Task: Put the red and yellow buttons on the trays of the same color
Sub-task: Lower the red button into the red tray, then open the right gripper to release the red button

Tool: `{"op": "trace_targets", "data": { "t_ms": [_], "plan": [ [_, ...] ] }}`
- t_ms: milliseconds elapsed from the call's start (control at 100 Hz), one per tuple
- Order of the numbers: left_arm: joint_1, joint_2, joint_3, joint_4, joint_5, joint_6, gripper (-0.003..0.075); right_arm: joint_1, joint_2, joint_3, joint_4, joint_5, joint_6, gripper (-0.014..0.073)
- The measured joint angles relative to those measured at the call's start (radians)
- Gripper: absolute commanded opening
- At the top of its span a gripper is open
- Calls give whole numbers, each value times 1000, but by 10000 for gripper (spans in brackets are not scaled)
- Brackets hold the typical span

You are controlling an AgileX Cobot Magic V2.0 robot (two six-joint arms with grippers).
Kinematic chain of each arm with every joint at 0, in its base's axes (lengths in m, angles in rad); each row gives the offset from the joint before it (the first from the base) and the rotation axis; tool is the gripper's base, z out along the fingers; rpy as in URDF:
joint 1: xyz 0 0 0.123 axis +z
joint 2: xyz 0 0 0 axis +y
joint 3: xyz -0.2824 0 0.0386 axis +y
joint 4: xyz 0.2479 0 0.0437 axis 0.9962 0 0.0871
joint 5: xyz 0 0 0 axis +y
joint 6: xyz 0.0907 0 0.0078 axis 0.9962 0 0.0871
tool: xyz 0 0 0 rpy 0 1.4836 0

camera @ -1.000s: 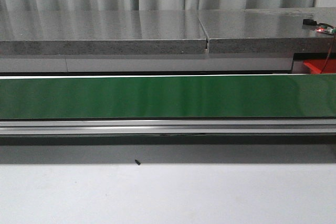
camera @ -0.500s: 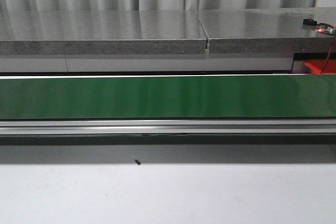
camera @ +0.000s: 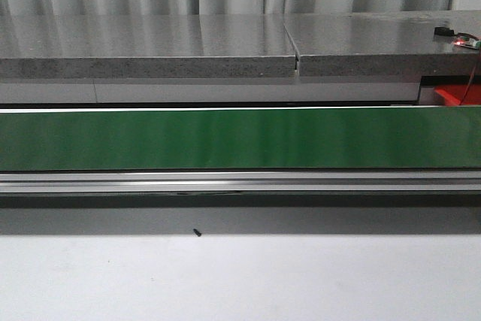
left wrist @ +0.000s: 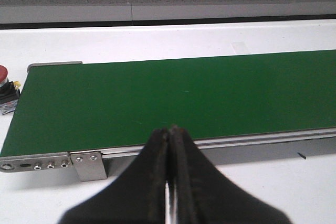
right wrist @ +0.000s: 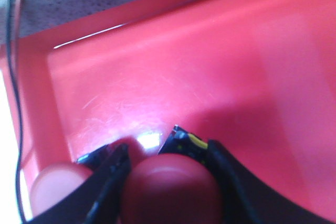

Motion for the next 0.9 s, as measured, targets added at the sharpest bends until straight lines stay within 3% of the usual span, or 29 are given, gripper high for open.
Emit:
{"op": "trace_targets", "data": {
  "t_ms": [450,520,690,900],
  "plan": [
    [0,0,0,0,0,0,-18,0,65,0,4,-44,1,243],
    [0,0,0,0,0,0,-19,0,67,-1,4,-48,1,289],
    [0,0,0,0,0,0,-19,0,69,-1,5,-52,1,494],
    [0,0,0,0,0,0,-19,0,69,-1,6,-58,1,498]
  ]
}}
